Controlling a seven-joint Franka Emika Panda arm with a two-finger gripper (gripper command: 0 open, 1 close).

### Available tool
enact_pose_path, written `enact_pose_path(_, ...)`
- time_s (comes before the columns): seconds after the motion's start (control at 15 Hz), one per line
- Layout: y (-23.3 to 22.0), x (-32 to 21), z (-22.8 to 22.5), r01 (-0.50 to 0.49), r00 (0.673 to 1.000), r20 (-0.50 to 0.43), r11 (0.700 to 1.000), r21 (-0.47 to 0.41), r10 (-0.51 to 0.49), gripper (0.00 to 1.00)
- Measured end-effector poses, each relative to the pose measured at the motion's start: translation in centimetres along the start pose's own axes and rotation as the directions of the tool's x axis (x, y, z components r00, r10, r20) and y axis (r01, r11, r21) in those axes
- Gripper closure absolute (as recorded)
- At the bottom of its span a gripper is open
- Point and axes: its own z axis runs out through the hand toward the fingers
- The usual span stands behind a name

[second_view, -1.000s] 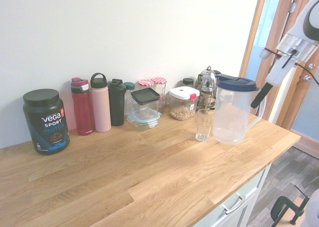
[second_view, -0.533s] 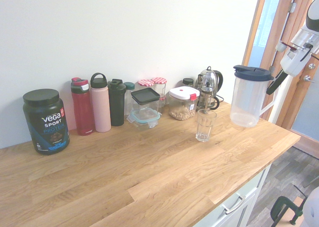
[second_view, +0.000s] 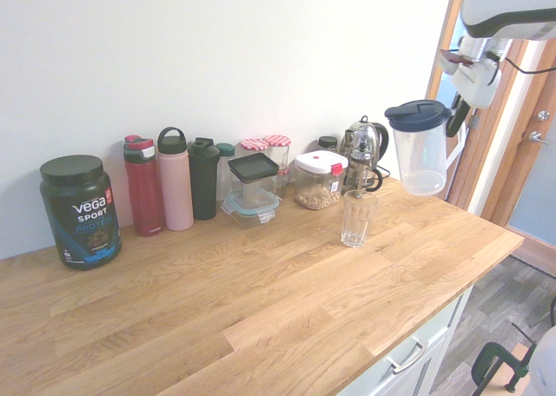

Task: Pour me some water

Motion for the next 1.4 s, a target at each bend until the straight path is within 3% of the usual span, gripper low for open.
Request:
enact_pose_path(0.2, -2.5, 2.3, 1.5, 0.070, 0.995, 0.077, 0.989, -0.129, -0.060, 1.00)
enact_pose_path(0.53, -6.6, 3.4, 5.5, 0.125, 0.985, 0.145, 0.960, -0.252, -0.090, 1.00)
enact_pose_path(1.07, -9.5, 4.2, 6.4, 0.176, 0.978, 0.179, 0.891, -0.418, -0.109, 1.00)
enact_pose_path(1.4, -12.4, 4.6, 7.0, 0.228, 0.969, 0.198, 0.851, -0.474, -0.150, 1.00)
